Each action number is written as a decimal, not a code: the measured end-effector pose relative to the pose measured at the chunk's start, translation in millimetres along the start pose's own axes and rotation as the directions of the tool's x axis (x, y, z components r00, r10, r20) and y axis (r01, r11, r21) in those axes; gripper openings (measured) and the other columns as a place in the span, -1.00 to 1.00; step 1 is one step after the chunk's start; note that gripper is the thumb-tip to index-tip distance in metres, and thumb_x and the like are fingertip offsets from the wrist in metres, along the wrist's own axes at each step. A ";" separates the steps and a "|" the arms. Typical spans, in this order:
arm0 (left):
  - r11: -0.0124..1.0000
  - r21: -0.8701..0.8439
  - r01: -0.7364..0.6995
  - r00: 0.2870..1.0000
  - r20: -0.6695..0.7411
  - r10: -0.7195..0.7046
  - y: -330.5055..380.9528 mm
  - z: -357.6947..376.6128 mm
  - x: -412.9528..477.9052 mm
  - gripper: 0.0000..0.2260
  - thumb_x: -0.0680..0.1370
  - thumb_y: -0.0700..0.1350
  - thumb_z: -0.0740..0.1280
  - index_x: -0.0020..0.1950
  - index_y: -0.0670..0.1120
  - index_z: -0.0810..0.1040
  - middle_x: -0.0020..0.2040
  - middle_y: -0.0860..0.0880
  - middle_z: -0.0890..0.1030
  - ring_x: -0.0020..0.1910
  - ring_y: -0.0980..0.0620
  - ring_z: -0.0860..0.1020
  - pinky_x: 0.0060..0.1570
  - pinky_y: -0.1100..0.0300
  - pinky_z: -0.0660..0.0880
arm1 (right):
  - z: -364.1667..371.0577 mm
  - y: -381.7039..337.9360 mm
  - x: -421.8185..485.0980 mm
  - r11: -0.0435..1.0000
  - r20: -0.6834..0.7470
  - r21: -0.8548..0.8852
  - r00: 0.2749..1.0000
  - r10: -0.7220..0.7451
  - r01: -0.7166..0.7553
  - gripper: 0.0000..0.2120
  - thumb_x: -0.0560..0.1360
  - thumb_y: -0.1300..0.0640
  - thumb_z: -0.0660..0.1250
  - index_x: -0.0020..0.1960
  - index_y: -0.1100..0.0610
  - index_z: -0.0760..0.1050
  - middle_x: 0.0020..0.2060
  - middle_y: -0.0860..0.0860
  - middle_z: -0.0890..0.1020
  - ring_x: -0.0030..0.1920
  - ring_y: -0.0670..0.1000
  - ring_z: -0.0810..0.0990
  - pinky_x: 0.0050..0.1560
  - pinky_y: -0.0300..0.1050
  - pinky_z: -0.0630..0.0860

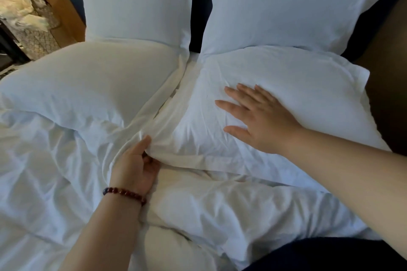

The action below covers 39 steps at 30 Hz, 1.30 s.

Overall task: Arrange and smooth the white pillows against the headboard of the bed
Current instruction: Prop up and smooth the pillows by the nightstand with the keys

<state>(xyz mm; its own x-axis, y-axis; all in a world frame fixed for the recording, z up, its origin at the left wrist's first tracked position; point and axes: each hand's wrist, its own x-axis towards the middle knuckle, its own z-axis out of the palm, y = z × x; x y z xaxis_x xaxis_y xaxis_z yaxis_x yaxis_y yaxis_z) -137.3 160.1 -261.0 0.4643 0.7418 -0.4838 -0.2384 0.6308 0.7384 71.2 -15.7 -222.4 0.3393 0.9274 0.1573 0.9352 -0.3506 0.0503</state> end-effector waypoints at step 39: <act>0.547 0.768 -0.334 0.933 0.354 0.073 52.6 188.7 222.6 -0.67 0.54 0.13 0.30 -0.01 -0.14 0.56 -0.17 -0.11 0.58 -0.18 -0.11 0.55 -0.12 0.23 0.51 | -30.7 35.6 168.7 0.973 0.132 0.201 0.987 0.090 -0.115 -0.38 0.58 -0.27 0.09 0.53 0.03 0.21 0.52 -0.02 0.24 0.51 0.02 0.17 0.48 -0.06 0.12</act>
<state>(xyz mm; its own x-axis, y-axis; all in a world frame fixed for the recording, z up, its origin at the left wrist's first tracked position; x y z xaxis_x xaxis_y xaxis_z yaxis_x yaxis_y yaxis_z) 114.5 315.5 -241.3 0.7174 0.6571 -0.2315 0.3695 -0.0772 0.9260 158.6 124.3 -163.8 0.4324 0.9012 0.0300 0.8910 -0.4219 -0.1674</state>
